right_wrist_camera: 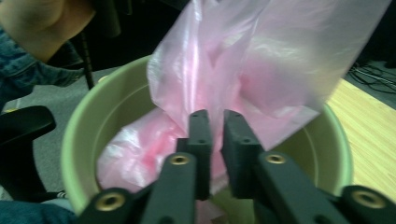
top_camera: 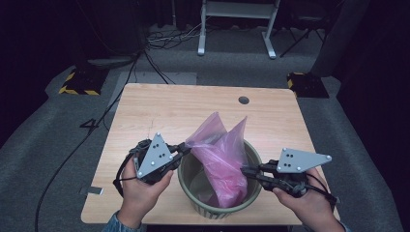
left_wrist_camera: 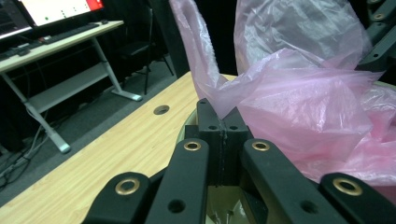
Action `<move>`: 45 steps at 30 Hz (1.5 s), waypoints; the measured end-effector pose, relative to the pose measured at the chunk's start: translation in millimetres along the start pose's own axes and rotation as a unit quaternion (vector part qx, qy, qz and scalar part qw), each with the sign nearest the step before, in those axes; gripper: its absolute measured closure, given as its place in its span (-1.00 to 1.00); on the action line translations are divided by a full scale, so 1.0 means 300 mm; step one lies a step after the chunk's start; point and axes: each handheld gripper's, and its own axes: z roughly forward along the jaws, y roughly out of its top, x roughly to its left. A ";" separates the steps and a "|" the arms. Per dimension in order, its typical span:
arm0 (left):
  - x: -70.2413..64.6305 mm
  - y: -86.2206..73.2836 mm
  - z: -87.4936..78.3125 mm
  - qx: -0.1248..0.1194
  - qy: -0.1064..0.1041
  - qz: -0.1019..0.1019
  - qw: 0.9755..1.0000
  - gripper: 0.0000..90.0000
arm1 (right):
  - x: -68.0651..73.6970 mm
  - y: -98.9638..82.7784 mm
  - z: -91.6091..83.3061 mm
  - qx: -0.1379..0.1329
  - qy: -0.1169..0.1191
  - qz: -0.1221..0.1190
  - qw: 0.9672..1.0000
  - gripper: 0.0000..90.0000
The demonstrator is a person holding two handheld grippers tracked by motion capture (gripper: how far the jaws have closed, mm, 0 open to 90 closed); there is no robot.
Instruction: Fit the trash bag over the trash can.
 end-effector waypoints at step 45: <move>-0.017 0.003 0.032 -0.004 -0.038 0.003 0.999 0.99 | -0.012 0.214 -0.014 -0.045 -0.018 -0.079 0.996 0.53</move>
